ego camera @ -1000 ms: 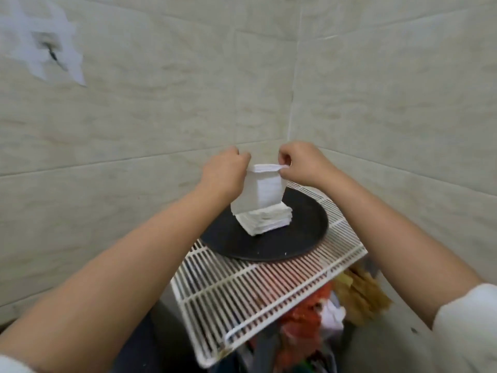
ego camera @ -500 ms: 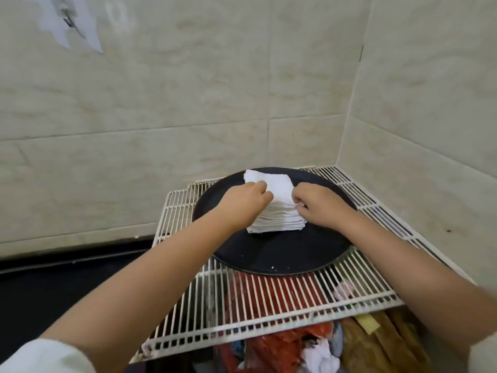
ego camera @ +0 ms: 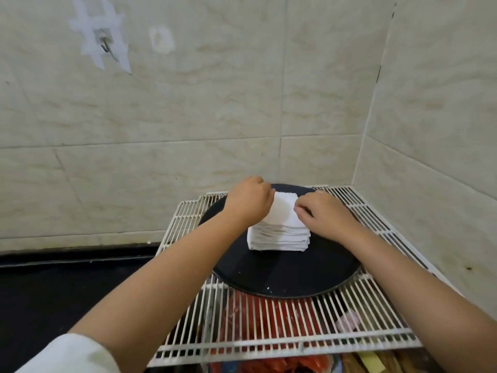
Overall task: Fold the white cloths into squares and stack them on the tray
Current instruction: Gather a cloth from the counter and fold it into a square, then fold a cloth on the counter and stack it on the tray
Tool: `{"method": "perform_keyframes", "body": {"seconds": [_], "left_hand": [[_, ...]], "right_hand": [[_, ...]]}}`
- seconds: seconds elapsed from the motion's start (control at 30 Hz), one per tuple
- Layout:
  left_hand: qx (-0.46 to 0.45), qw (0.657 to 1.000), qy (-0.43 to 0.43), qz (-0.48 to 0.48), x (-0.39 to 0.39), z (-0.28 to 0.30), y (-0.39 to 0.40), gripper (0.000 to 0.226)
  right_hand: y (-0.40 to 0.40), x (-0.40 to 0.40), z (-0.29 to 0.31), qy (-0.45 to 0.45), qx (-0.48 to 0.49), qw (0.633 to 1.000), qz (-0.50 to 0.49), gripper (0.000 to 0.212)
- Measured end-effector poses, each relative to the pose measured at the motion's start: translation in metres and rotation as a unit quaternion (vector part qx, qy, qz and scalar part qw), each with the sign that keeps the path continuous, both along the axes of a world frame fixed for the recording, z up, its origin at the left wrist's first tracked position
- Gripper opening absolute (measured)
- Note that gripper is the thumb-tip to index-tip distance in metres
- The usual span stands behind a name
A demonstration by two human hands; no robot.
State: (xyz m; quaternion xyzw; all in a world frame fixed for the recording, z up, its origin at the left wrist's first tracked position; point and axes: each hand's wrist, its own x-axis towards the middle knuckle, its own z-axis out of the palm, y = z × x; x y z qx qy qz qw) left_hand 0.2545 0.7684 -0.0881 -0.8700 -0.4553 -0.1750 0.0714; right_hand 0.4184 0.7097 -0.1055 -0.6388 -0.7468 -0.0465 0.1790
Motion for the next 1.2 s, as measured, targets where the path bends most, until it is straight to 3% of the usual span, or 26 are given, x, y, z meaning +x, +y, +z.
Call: {"method": "perform_keyframes", "body": {"seconds": [0.07,0.13,0.23,0.33,0.5,0.6,0.73,0.9,1.2], "left_hand": [[-0.076,0.997,0.005,0.019,0.013,0.001,0.016,0.038],[-0.148,0.988,0.041,0.034,0.019,-0.006,0.026,0.043],[-0.204,0.975,0.080,0.040,0.018,-0.024,0.028,0.050],[-0.239,0.968,0.069,0.031,0.015,-0.034,0.028,0.050],[-0.227,0.972,0.049,0.020,0.015,-0.032,0.029,0.048],[-0.163,0.986,0.009,0.025,-0.005,-0.020,0.028,0.045],[-0.092,0.991,0.024,0.095,-0.072,-0.001,0.024,0.045],[-0.085,0.973,0.033,0.210,-0.217,0.009,-0.011,0.045],[-0.094,0.901,0.045,0.422,-0.520,-0.019,-0.156,0.054]], "right_hand": [[0.019,-0.002,0.000,0.034,-0.031,0.998,-0.034,0.038],[0.037,-0.005,-0.006,0.026,-0.102,0.993,-0.049,0.031],[0.048,-0.009,-0.022,-0.017,-0.211,0.976,-0.049,0.042],[0.045,-0.011,-0.028,-0.030,-0.244,0.967,-0.062,0.048],[0.035,-0.010,-0.022,-0.034,-0.215,0.973,-0.079,0.050],[0.031,-0.014,-0.006,-0.032,-0.173,0.980,-0.096,0.050],[0.027,-0.049,0.027,-0.045,-0.091,0.991,-0.084,0.048],[0.025,-0.176,0.050,-0.070,-0.047,0.996,0.009,0.048],[-0.030,-0.520,0.017,-0.109,-0.112,0.964,0.216,0.058]]}}
